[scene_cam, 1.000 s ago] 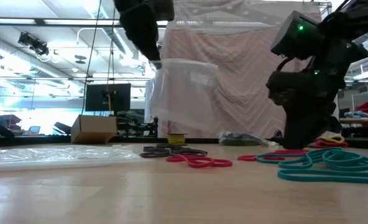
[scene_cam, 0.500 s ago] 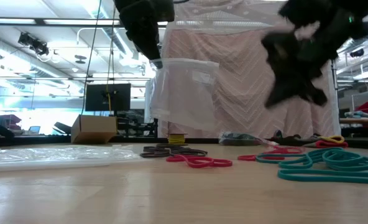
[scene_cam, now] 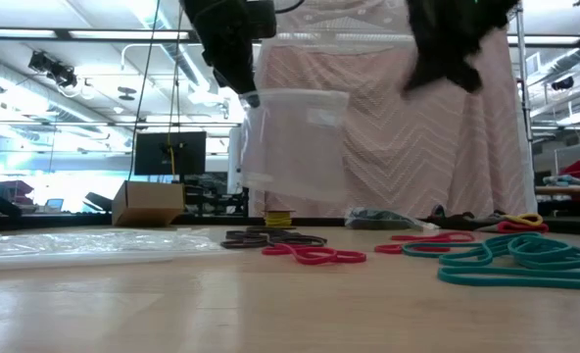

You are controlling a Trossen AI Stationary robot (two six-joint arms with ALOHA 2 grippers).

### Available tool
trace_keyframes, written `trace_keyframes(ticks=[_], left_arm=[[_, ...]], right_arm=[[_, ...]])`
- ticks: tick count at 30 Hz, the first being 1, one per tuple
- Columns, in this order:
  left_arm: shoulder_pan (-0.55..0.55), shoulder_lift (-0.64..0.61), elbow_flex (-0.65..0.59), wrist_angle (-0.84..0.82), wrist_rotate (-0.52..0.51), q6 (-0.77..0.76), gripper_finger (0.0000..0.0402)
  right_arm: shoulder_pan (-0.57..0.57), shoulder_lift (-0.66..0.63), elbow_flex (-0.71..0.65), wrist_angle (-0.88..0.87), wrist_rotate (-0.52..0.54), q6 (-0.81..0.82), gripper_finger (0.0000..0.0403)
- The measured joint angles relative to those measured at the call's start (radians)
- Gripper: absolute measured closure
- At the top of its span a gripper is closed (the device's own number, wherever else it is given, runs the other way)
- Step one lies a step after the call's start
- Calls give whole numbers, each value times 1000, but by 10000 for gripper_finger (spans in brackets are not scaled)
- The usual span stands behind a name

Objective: Sort rubber bands
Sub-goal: Put the red rubber band into the transparent zip bag

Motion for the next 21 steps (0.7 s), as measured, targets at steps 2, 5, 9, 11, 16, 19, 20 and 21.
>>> trace_keyframes(ticks=[2, 5, 9, 11, 16, 19, 20, 21], left_arm=[[1, 0, 0, -5, 2, 0, 401], [1, 0, 0, -10, 3, 0, 401], [1, 0, 0, -32, 3, 0, 401], [1, 0, 0, -54, 3, 0, 401], [1, 0, 0, -65, 3, 0, 401], [1, 0, 0, -66, -2, -2, 402], [1, 0, 0, -67, -3, -3, 401], [1, 0, 0, -73, -5, -4, 401]], right_arm=[[-3, 43, -28, -53, -69, -9, 399], [-2, 107, -97, 4, -213, -57, 381], [13, 184, -189, 241, -326, -85, 335], [13, 220, -225, 334, -341, -80, 306], [-9, 330, -242, 400, -306, -77, 242], [-13, 409, -240, 422, -290, -74, 216], [-13, 429, -237, 432, -288, -68, 211], [-13, 448, -235, 434, -285, -47, 208]])
